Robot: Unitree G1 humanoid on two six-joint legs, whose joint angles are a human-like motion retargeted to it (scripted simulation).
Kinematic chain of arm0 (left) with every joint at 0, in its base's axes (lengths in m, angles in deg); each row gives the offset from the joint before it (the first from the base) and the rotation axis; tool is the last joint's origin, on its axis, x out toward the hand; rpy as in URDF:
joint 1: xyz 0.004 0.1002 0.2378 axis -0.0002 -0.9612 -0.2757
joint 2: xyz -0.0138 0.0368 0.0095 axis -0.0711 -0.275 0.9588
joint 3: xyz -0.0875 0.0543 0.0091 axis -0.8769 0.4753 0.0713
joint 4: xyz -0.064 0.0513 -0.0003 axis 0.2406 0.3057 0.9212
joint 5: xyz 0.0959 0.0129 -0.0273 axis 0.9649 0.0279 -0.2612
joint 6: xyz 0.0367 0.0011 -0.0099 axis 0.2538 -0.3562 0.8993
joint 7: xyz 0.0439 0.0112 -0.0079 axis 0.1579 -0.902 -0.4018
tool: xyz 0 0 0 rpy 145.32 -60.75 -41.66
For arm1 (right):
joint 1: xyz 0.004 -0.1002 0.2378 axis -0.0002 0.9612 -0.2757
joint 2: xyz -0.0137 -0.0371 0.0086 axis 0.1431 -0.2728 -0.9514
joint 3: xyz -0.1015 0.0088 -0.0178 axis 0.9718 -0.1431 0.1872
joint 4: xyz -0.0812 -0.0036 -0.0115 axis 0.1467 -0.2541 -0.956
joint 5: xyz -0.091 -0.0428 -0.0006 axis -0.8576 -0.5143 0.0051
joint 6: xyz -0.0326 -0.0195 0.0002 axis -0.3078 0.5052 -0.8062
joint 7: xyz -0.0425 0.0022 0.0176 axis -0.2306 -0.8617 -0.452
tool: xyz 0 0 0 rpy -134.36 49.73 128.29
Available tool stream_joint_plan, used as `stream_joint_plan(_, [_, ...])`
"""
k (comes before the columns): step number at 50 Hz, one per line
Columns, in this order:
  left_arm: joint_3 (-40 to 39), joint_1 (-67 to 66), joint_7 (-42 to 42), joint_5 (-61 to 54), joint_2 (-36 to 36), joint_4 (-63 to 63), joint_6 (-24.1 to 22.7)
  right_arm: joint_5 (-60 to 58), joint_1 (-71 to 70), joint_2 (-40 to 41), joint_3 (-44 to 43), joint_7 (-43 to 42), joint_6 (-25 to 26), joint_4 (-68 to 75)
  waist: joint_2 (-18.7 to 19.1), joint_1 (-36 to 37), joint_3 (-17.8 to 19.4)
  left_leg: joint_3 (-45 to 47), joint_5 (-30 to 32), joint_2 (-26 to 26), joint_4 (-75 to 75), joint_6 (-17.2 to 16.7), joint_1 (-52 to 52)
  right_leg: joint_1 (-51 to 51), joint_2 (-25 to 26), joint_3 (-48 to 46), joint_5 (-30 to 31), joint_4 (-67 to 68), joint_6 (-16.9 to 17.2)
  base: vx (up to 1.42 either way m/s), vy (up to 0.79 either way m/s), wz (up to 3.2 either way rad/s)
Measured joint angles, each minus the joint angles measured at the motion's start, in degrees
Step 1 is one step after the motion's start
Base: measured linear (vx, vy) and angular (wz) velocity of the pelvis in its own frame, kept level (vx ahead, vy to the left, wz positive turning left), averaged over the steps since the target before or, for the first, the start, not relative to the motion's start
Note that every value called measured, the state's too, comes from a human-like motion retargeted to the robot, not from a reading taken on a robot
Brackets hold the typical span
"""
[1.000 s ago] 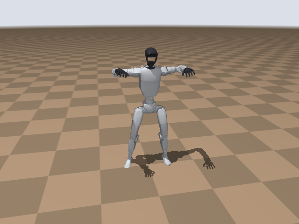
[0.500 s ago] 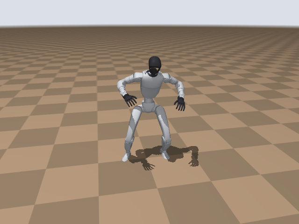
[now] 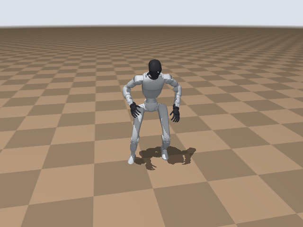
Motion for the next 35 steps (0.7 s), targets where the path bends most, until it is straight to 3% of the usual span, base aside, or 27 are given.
stream_joint_plan(2, [-2.93,-2.13,0.31,-1.85,1.66,2.65,0.82,-0.83,-2.09,-0.25,0.19,-1.27,0.94,1.61,-0.67,-0.39,0.0,-0.75,-2.75,0.62,2.79,-0.21,-1.25,-0.27,-1.57,1.44,-0.45,0.44,0.37,0.09,0.2,-0.1])
stream_joint_plan(5, [-6.16,-3.95,-0.01,-7.09,3.68,6.74,1.56,-1.35,-4.0,0.37,-0.01,-3.49,2.6,3.61,-1.13,-1.7,0.0,3.94,-8.2,10.81,2.52,7.09,-1.53,-0.51,-2.96,2.51,-0.52,-0.38,0.71,0.06,0.24,-0.13])
stream_joint_plan(7, [-5.35,-2.78,-0.5,-10.94,3.99,10.85,1.43,-0.98,-3.11,1.59,-1.21,-4.55,3.15,4.23,-0.65,-1.89,0.0,4.93,-7.28,14.62,-4.39,8.33,0.4,-0.15,-2.7,2.8,1.2,-2.19,1.84,0.03,0.32,-0.32])
stream_joint_plan(10, [-0.83,1.32,-0.2,-14.31,3.71,17.69,1.21,-0.03,0.31,4.14,-4.47,-5.56,3.32,3.9,0.37,-2.52,0.0,2.93,-3.07,13.03,-15.71,6.94,3.75,-0.07,-3.59,2.0,4.43,-4.59,1.29,-0.02,0.4,-0.08])
stream_joint_plan(13, [5.07,6.36,-0.82,-17.68,3.32,22.99,1.3,0.93,3.9,6.14,-7.88,-5.32,4.27,3.21,1.15,-4.04,0.0,4.09,-1.68,10.41,-16.04,7.39,2.58,-4.53,-7.9,-0.62,10.7,0.15,-1.92,-0.07,0.45,0.38])
stream_joint_plan(15, [7.34,8.67,-1.45,-19.02,3.39,24.94,1.4,1.14,5.15,7.25,-9.09,-5.1,4.48,2.9,1.85,-4.59,0.0,4.97,-0.93,8.96,-16.52,6.98,1.78,-7.77,-7.88,-0.79,8.11,5.58,-2.64,-0.06,0.41,0.39])
stream_joint_plan(17, [7.68,9.77,-2.17,-19.29,4.06,25.9,1.46,0.89,5.35,7.97,-9.37,-4.58,4.1,2.75,2.55,-4.87,0.0,5.54,-1.22,7.35,-16.9,7.41,1.23,-9.31,-3.32,0.83,1.43,10.53,-0.3,-0.03,0.34,0.4])
stream_joint_plan(19, [6.6,9.42,-3.35,-19.5,5.3,26.25,1.31,0.22,4.45,7.71,-8.67,-3.58,4.04,3.34,2.7,-4.87,0.0,6.77,-1.66,5.63,-17.0,7.61,1.28,-8.64,1.09,0.95,1.23,10.14,3.54,-0.01,0.28,0.31])
stream_joint_plan(21, [4.34,7.67,-4.37,-19.2,6.62,25.77,1.2,-0.7,2.25,7.06,-7.09,-2.95,4.24,4.3,2.04,-4.16,0.0,8.65,-1.74,4.08,-16.71,6.29,1.49,-5.28,2.02,-1.5,2.43,3.01,5.69,0.01,0.24,-0.03])
stream_joint_plan(25, [-0.29,2.0,-5.73,-17.84,8.48,24.25,1.2,-1.51,-4.09,4.15,-2.71,-3.32,4.12,6.58,1.15,-2.11,0.0,4.88,2.26,0.43,-8.25,-3.47,-2.17,-2.19,-0.71,-1.57,-2.72,-1.09,1.28,0.01,0.27,-0.26])
stream_joint_plan(27, [-2.75,-0.88,-5.85,-18.32,9.54,23.34,0.85,-2.14,-7.48,2.17,-1.27,-3.79,4.49,7.24,1.08,-2.77,0.0,2.52,1.33,0.58,-2.11,-4.71,-5.13,-4.13,-2.4,0.26,-0.27,1.25,4.36,-0.03,0.31,0.14])
stream_joint_plan(32, [-7.09,-4.45,-6.17,-18.26,12.6,23.38,1.1,-3.18,-11.99,1.5,-1.12,-5.11,5.17,8.01,0.61,-2.32,0.0,3.78,-4.97,11.28,0.29,5.25,-7.45,-6.58,-3.59,2.86,0.56,-0.89,3.99,-0.04,0.36,-0.26])
stream_joint_plan(35, [-6.14,-3.65,-6.31,-19.68,13.3,26.09,0.93,-3.51,-10.85,3.65,-2.67,-6.41,5.84,9.29,1.52,-1.57,0.0,4.1,-2.2,14.3,-12.2,7.65,-3.59,-6.73,-2.44,3.35,3.97,-4.78,4.22,-0.07,0.47,-0.51])
